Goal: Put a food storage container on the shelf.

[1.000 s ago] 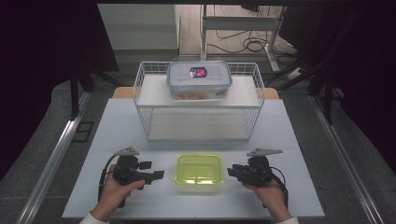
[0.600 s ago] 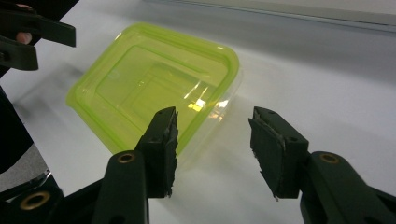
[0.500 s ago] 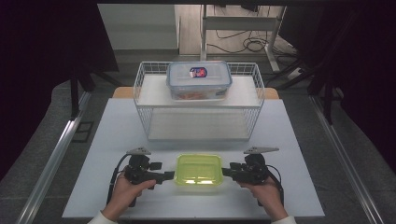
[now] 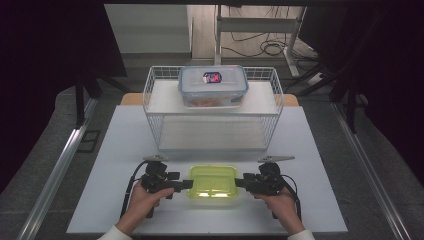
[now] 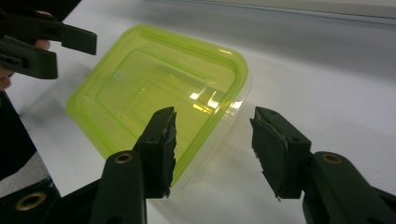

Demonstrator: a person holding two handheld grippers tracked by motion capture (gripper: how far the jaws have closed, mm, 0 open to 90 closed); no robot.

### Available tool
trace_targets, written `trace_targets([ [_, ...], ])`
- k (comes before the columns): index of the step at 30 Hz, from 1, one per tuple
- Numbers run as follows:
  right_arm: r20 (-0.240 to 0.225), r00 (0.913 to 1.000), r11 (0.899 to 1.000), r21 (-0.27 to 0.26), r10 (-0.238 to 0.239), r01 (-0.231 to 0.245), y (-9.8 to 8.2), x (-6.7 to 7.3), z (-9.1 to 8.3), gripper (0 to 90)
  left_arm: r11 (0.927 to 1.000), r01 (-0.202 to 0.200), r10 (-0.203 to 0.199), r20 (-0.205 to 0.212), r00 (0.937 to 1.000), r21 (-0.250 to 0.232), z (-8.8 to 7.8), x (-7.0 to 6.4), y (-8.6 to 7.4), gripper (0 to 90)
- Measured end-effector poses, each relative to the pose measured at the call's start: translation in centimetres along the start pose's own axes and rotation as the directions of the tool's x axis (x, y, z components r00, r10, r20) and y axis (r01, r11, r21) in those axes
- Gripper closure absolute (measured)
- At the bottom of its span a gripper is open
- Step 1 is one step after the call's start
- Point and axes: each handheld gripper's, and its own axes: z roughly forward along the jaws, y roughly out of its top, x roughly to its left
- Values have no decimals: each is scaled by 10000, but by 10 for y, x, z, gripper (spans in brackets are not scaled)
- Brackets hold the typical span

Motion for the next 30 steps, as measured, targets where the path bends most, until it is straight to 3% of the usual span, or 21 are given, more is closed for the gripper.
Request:
trace_targets([
  [14, 25, 9998, 9998, 47, 181, -181, 2, -2, 4, 486, 9987, 412, -414, 55, 9991, 313, 15, 3, 0, 247],
  [20, 20, 9994, 9991, 256, 348, -348, 1, -3, 9, 479, 9968, 664, -683, 428, 9967, 436, 23, 7, 1, 324],
  [27, -555, 9962, 9959, 645, 674, -638, 1, -2, 23, 517, 9974, 513, -536, 456, 9975, 507, 22, 6, 0, 464],
  [30, -658, 9944, 9946, 687, 825, -780, 1, -3, 22, 586, 9975, 415, -440, 434, 9981, 567, 22, 5, -1, 526],
])
